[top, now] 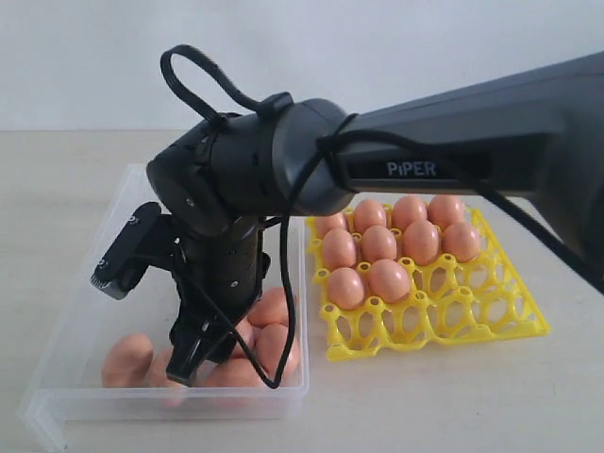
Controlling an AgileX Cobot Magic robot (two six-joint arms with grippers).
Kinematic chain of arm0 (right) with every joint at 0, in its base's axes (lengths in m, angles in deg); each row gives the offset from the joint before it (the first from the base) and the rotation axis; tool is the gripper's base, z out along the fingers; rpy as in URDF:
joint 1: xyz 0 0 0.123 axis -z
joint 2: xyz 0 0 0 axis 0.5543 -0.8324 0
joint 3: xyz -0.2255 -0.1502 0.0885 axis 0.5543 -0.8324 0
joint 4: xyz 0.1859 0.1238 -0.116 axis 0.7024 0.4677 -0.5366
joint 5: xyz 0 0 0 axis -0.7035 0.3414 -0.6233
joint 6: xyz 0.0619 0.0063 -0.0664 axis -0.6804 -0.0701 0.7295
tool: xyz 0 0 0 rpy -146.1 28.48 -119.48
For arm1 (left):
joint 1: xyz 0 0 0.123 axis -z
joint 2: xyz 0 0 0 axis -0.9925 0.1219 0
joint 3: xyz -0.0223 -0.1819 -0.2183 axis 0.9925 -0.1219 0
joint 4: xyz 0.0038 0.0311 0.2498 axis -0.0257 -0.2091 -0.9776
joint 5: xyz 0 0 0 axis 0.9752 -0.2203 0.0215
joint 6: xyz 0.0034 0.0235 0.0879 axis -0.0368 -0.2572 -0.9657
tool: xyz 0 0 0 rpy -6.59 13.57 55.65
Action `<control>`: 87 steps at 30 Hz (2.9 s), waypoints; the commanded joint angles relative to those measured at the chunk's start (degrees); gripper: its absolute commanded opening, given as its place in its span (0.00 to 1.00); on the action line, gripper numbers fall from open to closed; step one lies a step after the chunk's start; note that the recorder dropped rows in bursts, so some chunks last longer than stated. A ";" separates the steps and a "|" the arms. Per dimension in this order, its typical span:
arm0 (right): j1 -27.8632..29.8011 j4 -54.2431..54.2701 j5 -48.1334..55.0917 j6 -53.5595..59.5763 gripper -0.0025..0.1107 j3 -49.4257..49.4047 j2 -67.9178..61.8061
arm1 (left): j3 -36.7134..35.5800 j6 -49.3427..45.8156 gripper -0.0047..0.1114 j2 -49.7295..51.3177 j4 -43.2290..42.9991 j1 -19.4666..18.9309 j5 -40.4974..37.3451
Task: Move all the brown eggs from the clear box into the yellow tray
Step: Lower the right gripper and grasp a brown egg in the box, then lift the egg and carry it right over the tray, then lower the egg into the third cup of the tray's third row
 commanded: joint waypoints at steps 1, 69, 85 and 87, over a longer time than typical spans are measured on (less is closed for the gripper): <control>0.11 -1.23 -3.61 -0.71 0.57 0.21 -1.10 | 0.05 -0.31 0.07 -0.12 -0.23 0.08 -0.17; 32.12 3.04 -107.15 -18.38 0.02 -69.09 19.59 | 0.05 -0.31 0.07 -0.12 -0.23 0.08 -0.17; 32.12 5.35 -100.96 -14.22 0.02 -65.58 15.49 | 0.05 -0.31 0.07 -0.12 -0.23 0.08 -0.17; 32.12 5.35 -101.71 -15.11 0.02 -65.05 14.73 | 0.05 -0.31 0.07 -0.12 -0.23 0.08 -0.17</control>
